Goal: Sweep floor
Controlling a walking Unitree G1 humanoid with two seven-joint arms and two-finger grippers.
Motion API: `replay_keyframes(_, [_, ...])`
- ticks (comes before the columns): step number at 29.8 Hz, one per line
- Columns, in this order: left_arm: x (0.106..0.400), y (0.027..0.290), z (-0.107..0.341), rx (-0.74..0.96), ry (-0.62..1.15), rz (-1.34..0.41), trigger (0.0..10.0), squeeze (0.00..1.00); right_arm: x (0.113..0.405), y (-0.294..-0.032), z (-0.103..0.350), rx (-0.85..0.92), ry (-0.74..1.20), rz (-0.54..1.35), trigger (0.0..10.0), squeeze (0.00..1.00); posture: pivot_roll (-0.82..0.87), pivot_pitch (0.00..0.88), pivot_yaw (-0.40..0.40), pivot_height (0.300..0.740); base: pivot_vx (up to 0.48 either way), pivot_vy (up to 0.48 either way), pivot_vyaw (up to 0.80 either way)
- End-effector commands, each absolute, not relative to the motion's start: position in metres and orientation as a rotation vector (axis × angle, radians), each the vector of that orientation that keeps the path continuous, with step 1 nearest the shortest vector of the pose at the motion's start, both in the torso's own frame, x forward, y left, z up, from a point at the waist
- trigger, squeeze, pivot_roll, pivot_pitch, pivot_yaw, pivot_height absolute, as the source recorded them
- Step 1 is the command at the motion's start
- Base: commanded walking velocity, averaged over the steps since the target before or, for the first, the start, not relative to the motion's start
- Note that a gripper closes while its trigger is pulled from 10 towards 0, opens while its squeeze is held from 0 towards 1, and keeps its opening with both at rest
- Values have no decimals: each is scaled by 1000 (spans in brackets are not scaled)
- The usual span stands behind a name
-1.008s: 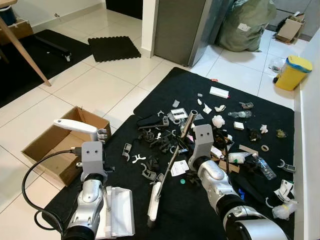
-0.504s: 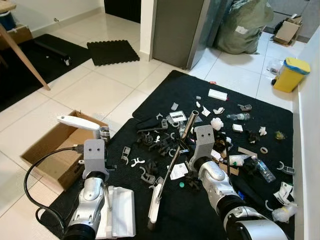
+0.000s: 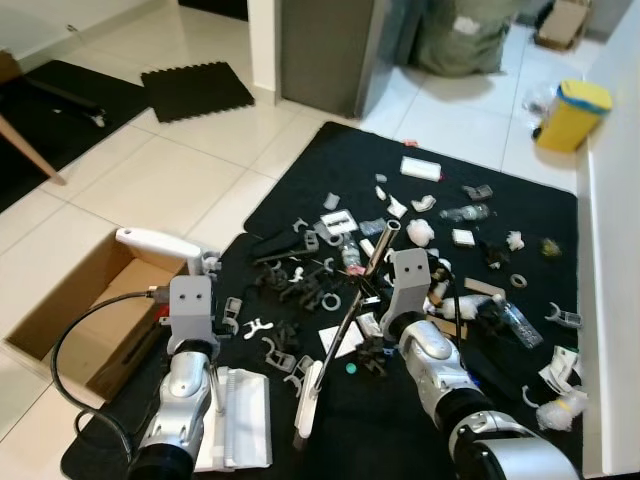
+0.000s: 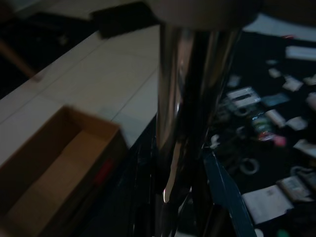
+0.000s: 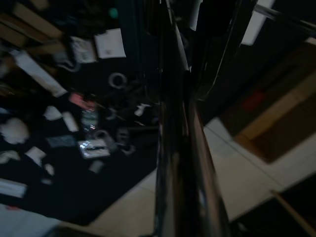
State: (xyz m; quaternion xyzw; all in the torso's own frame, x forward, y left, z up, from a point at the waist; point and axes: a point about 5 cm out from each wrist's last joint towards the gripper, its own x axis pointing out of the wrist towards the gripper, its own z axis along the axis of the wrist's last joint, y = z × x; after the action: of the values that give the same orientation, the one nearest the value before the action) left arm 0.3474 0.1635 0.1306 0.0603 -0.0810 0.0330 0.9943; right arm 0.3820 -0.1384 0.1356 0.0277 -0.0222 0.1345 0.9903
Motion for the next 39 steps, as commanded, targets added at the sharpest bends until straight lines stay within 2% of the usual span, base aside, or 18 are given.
replay_keyframes(1, [344, 171, 130, 125, -171, 92, 10000, 0, 382, -131, 137, 56, -61, 286, 10000, 0, 113, 312, -36, 740, 255, 0, 0])
replay_keyframes(39, [347, 164, 130, 124, -164, 73, 10000, 0, 382, -135, 138, 49, -72, 271, 10000, 0, 110, 288, -24, 740, 0, 0, 0])
